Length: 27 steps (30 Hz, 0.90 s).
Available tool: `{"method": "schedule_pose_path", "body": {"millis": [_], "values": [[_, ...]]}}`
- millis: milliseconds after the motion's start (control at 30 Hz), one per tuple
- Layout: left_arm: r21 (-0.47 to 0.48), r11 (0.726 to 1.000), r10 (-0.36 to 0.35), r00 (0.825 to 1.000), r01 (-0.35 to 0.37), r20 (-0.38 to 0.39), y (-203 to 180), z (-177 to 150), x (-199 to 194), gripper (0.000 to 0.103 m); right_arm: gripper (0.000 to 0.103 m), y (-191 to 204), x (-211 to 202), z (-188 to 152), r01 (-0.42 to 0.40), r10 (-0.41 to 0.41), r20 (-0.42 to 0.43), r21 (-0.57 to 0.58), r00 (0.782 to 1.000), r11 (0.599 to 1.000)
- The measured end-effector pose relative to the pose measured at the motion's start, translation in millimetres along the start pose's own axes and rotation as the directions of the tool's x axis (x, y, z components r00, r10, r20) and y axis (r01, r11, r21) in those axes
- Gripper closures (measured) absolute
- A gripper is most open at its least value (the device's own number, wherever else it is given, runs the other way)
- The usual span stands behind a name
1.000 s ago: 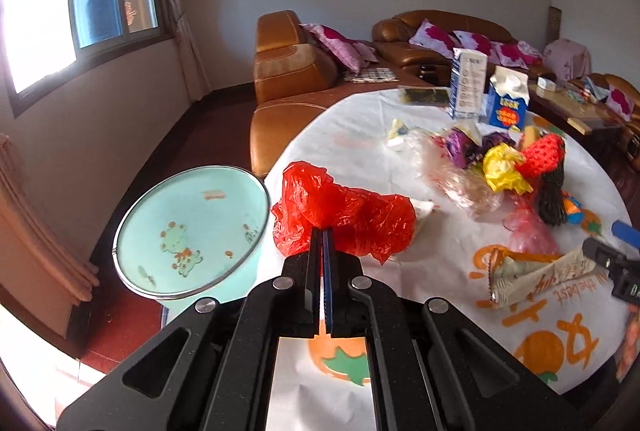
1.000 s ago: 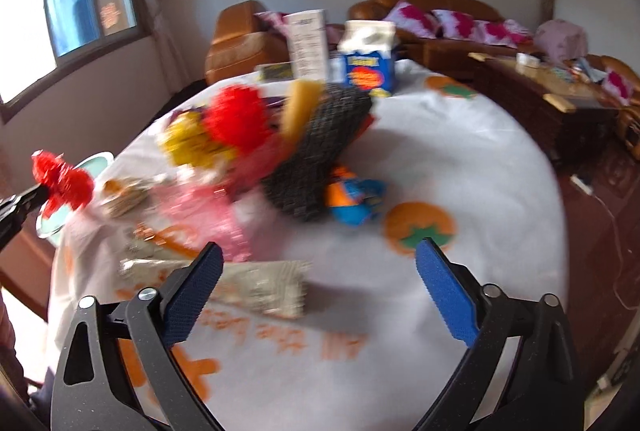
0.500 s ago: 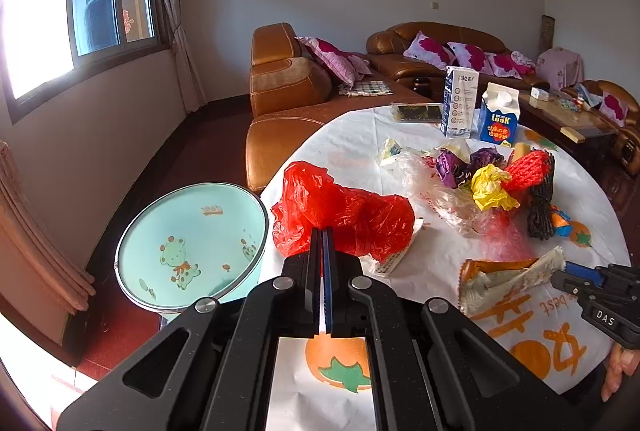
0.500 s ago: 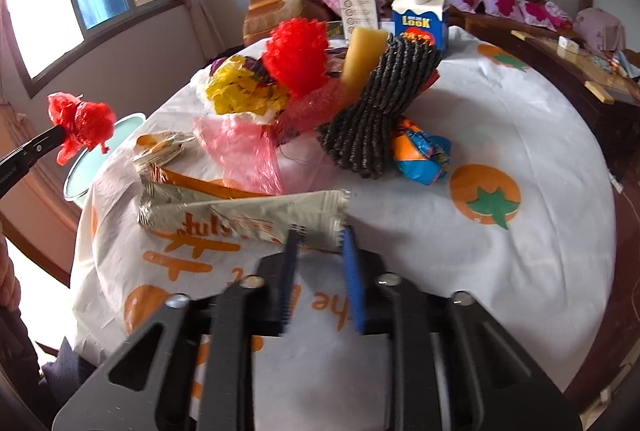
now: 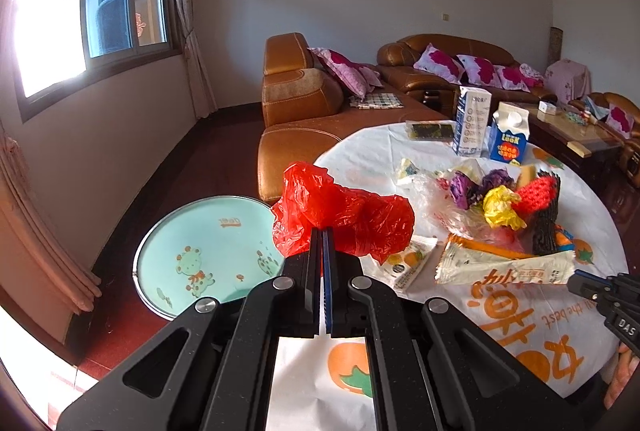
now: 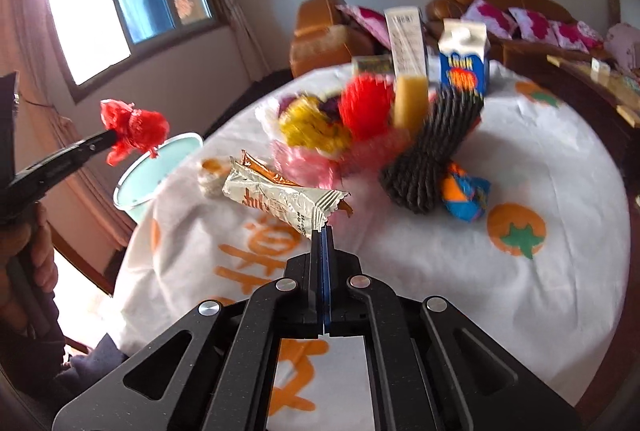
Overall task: Collect trash
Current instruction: 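Lift the red bag with the left gripper while the right gripper grasps the long snack wrapper, then carry both items over the blue bin and open both grippers to drop them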
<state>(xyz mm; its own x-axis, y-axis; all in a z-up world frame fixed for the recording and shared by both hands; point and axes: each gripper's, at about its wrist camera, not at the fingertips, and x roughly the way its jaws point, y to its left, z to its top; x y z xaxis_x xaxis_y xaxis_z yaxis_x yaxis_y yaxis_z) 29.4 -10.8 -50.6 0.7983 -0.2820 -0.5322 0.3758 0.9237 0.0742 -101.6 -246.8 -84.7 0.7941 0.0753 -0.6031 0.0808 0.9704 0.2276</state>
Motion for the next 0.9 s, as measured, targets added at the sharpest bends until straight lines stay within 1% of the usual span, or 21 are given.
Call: {"method": "schedule_pose_path", "body": {"millis": [133, 233, 300, 433, 567, 667, 700, 767, 867, 900], "values": [[0.005, 0.999, 0.044, 0.999, -0.044, 0.013, 7, 4, -2, 0.102, 0.102, 7, -11, 6, -0.023, 0.024, 0.047, -0.023, 0.999, 0.999], [0.016, 0.996, 0.083, 0.996, -0.083, 0.013, 11, 5, 0, 0.102, 0.102, 12, -12, 12, -0.027, 0.029, 0.065, -0.036, 0.997, 0.999], [0.026, 0.993, 0.118, 0.993, -0.118, 0.009, 14, 4, 3, 0.102, 0.102, 14, -9, 19, -0.033, 0.036, 0.072, -0.040, 0.997, 0.999], [0.017, 0.985, 0.172, 0.985, -0.172, 0.000, 27, 5, 7, 0.102, 0.102, 20, -1, 32, -0.039, 0.045, 0.088, -0.061, 0.995, 0.997], [0.011, 0.974, 0.225, 0.974, -0.225, -0.010, 41, 6, 9, 0.102, 0.102, 31, 7, 48, -0.059, 0.067, 0.102, -0.079, 0.993, 0.995], [0.012, 0.962, 0.274, 0.962, -0.274, -0.022, 53, 6, 13, 0.102, 0.102, 41, 16, 59, -0.075, 0.085, 0.102, -0.103, 0.991, 0.992], [0.014, 0.955, 0.297, 0.954, -0.297, -0.026, 58, 6, 15, 0.102, 0.102, 45, 20, 63, -0.079, 0.090, 0.100, -0.114, 0.991, 0.990], [0.013, 0.947, 0.322, 0.946, -0.322, -0.029, 67, 5, 16, 0.102, 0.102, 52, 27, 70, -0.088, 0.101, 0.096, -0.131, 0.990, 0.987], [0.037, 0.921, 0.389, 0.921, -0.387, -0.031, 77, 3, 21, 0.102, 0.102, 62, 41, 81, -0.108, 0.121, 0.081, -0.147, 0.989, 0.983], [0.038, 0.917, 0.399, 0.916, -0.398, -0.033, 80, 3, 22, 0.102, 0.102, 66, 45, 85, -0.112, 0.126, 0.078, -0.155, 0.989, 0.982]]}}
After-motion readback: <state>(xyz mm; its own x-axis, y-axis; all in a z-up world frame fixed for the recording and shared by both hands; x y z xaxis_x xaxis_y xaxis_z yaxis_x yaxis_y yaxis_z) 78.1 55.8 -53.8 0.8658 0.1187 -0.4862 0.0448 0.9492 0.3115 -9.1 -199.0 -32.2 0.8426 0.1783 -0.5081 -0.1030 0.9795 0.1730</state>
